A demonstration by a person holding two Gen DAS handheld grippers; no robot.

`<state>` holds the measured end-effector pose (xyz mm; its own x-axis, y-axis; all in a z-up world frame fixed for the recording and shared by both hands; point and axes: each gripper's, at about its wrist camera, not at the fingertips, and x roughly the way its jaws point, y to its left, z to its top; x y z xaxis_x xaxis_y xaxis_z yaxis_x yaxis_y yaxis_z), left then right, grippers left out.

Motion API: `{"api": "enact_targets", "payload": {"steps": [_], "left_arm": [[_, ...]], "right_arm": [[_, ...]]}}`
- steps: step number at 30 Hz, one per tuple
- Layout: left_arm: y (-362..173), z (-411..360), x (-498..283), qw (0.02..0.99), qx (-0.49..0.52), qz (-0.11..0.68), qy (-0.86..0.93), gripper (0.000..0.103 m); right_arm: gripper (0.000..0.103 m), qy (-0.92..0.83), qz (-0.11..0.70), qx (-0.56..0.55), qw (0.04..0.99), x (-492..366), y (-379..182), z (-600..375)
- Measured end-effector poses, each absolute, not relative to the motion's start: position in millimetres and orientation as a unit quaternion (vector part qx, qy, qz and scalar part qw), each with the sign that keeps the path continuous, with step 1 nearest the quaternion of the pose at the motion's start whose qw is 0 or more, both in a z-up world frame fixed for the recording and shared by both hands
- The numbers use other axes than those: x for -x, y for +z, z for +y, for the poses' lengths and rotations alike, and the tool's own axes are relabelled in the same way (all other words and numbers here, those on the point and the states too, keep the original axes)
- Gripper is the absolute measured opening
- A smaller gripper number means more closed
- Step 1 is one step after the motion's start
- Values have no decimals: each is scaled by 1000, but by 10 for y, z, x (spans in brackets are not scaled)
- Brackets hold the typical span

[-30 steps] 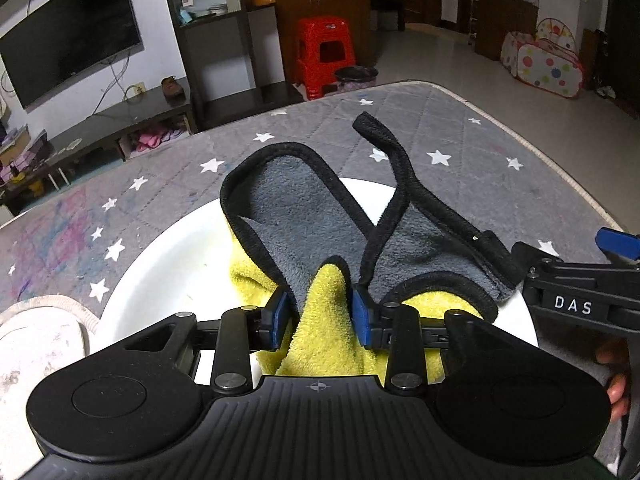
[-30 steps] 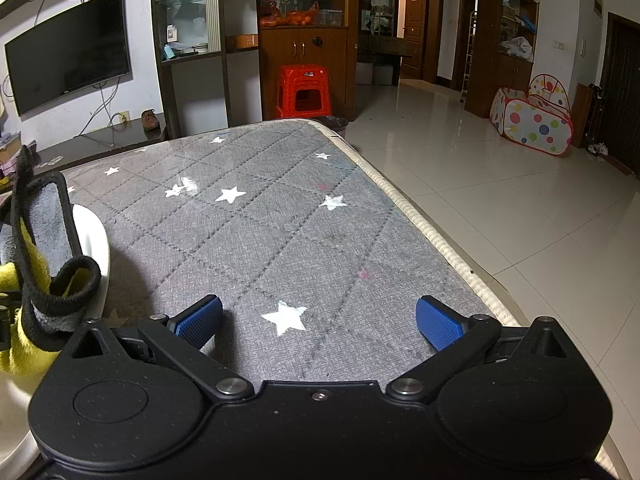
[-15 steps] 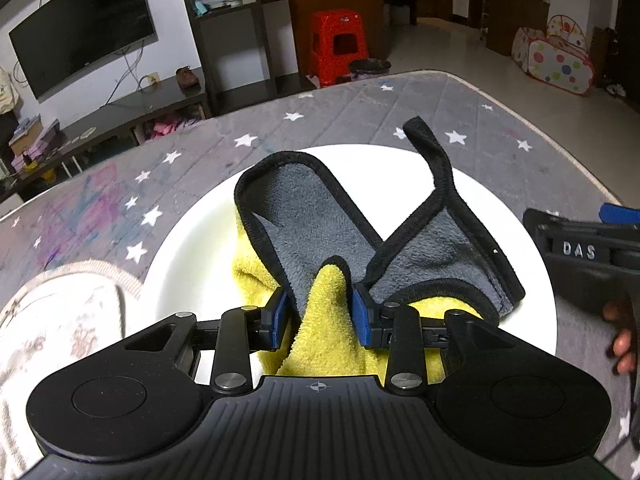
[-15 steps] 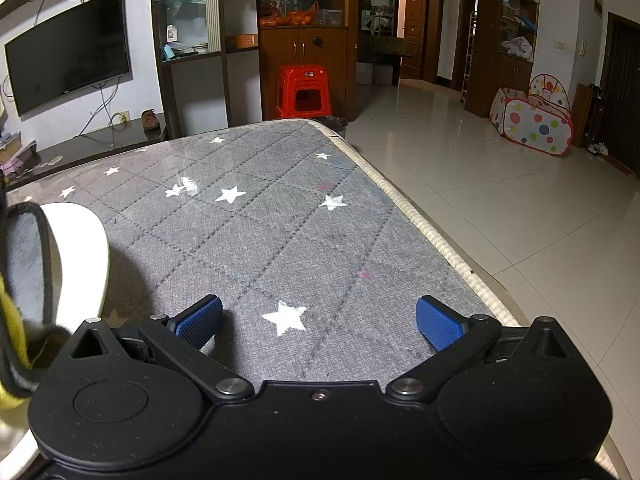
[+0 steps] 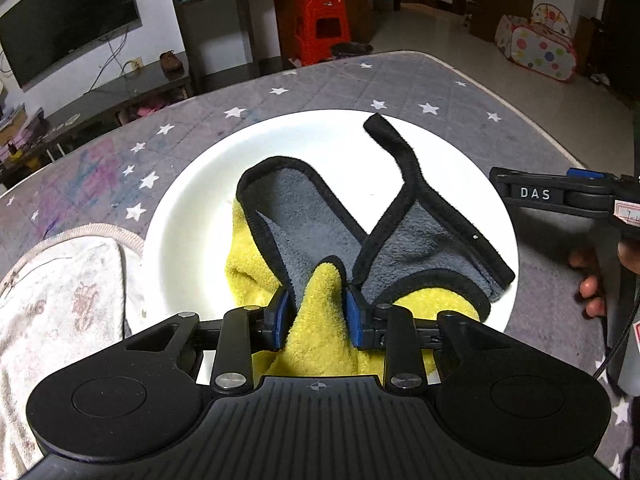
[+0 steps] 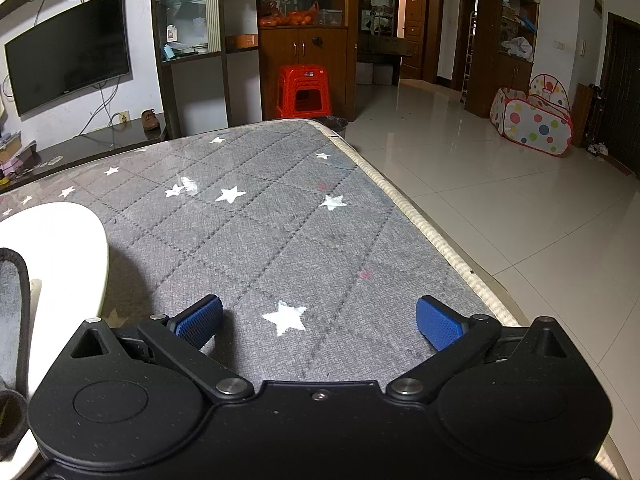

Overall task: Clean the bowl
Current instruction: 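Sweep the cloth along the bowl wall toward the rim with the left tool, then keep wiping the bowl interior with the cloth in the left tool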

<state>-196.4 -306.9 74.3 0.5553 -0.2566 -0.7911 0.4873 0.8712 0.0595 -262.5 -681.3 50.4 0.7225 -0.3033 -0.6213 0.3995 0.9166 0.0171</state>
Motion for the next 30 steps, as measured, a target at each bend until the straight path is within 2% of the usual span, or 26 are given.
{"api": "enact_targets", "payload": {"steps": [9,15,30], "left_arm": [[705,-3286,1820,874,-130,410,-228,29],[685,-3360,1648,880,-121,404,-220,33],[688,-3212,1458,889,-111,399,-195,36]], "right_arm": [[103,-190,321,-75,925,2622,505,-6811],[103,-190,321,-75,925,2620,505,-6809],[103,-190,321,-75,925,2621,505,-6810]]}}
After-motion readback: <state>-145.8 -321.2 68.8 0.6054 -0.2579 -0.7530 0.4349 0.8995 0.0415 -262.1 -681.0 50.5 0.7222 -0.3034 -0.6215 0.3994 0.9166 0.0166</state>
